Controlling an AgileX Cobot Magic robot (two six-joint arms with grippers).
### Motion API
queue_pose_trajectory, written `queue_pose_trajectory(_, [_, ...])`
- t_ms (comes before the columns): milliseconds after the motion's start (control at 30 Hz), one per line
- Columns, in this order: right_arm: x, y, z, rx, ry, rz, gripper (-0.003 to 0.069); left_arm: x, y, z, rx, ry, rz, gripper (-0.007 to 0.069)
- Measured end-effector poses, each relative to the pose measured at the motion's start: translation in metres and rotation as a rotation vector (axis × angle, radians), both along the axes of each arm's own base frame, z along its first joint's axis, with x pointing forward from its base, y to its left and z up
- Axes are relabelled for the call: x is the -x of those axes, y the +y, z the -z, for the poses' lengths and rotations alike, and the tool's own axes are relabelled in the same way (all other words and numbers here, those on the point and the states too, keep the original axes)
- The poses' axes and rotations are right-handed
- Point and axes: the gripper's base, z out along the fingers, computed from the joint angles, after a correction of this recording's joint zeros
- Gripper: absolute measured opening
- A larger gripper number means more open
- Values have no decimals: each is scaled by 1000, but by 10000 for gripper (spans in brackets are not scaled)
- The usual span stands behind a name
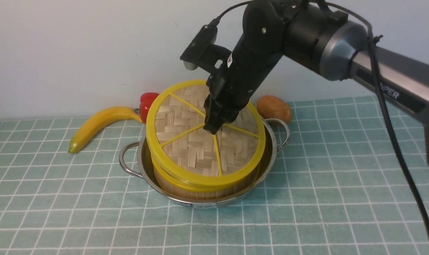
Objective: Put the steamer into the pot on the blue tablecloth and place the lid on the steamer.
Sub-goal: 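Place the bamboo steamer lid onto the steamer basket in the pot with the right gripper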
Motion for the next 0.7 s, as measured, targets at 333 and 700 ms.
queue_pose_trajectory(333, [-4, 2, 2, -12, -33, 1, 146, 0, 0, 0, 0, 0, 0, 243])
queue_pose_trajectory(700, [-9, 6, 23, 3, 7, 4, 146, 0, 0, 0, 0, 0, 0, 243])
